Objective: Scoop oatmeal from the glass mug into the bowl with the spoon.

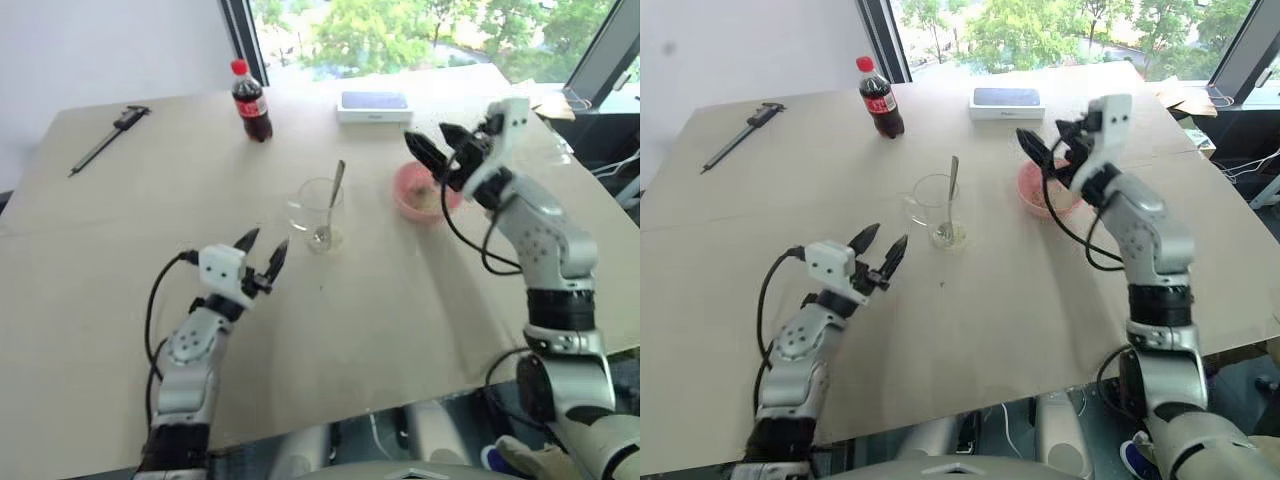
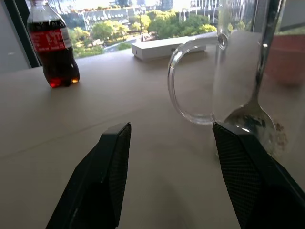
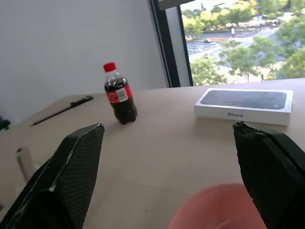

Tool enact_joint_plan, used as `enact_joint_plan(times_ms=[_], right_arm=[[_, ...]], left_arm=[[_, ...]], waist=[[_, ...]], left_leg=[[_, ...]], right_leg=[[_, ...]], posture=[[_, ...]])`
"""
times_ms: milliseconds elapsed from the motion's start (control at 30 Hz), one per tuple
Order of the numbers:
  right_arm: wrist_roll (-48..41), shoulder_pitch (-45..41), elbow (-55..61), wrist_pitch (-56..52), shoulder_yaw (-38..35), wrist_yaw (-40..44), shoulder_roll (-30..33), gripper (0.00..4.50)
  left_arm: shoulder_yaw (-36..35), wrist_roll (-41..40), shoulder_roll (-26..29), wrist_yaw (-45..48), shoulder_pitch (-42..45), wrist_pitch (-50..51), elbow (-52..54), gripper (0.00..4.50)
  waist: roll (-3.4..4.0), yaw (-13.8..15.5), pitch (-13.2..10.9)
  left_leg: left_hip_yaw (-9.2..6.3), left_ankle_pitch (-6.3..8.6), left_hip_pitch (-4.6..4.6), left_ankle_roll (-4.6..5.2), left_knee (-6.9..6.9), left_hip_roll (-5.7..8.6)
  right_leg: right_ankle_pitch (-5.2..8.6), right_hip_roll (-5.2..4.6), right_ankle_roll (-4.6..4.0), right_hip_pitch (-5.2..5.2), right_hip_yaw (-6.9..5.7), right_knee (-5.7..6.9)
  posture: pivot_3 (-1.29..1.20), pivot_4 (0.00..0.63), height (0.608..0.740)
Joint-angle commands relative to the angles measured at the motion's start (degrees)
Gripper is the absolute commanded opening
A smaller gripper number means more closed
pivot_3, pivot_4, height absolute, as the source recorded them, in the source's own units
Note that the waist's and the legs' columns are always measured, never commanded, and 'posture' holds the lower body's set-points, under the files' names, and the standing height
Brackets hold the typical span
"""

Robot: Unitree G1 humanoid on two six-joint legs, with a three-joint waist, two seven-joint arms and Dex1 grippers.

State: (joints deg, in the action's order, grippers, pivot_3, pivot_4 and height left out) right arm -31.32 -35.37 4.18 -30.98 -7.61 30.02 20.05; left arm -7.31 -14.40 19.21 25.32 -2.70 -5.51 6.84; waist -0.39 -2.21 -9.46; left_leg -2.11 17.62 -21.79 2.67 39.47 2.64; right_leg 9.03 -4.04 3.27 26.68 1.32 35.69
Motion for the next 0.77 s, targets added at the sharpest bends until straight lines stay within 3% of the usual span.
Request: enact_joint_plan(times_ms=[33,100,267,300,467,767], right_arm=[[1.2,12.6,10.4,5.8,1.7,13.1,8.6,4.48],[1.8,20.9,12.7,8.5,2.0,16.9,11.6,4.5],[1.7,33.8,13.6,11.1,1.0,20.1,13.3,4.5],[1.9,35.0,13.3,11.3,0.7,19.9,13.2,4.5],[2.8,38.1,9.6,13.4,0.1,20.1,13.1,4.5],[4.4,37.7,5.1,16.7,0.9,21.4,13.0,4.5]], left_arm=[[-4.2,-3.0,2.7,1.3,-6.0,2.4,7.4,3.72],[-4.7,-2.6,4.3,1.8,-8.7,4.1,9.3,4.39],[-5.4,-4.7,6.3,4.6,-13.8,6.5,13.0,4.39],[-5.4,-5.1,6.5,5.2,-14.9,7.1,13.7,4.39],[-4.4,-4.3,7.7,7.9,-21.3,8.1,15.9,4.39],[-3.2,-1.3,5.7,5.6,-24.1,7.1,17.2,4.39]], waist=[[-0.09,0.3,0.1],[-0.17,0.7,0.1],[-0.17,1.0,0.0],[-0.19,1.0,0.0],[-0.2,1.0,0.0],[-0.23,1.6,0.0]], left_leg=[[-0.07,0.04,0.0,0.06,0.0,-0.03],[-0.15,0.05,0.03,0.07,-0.07,-0.08],[0.08,0.07,0.2,0.14,0.03,-0.04],[0.08,0.1,0.83,0.18,0.03,-0.09],[0.19,0.25,1.69,0.35,-0.01,-0.55],[0.24,0.28,1.71,0.39,-0.07,-0.6]], right_leg=[[0.01,0.01,-0.01,-0.04,-0.07,-0.01],[0.04,0.05,-0.01,-0.14,-0.19,-0.18],[0.02,0.03,0.01,-0.32,0.02,-0.19],[0.06,0.05,0.03,-1.01,-0.01,-0.28],[0.4,0.33,0.11,-1.94,-0.15,-0.76],[0.38,0.35,0.08,-1.96,-0.15,-0.86]], posture=[[0.0,0.15,0.74],[0.0,0.15,0.74],[0.0,0.15,0.74],[0.0,0.15,0.74],[0.0,0.15,0.74],[0.0,0.15,0.74]])
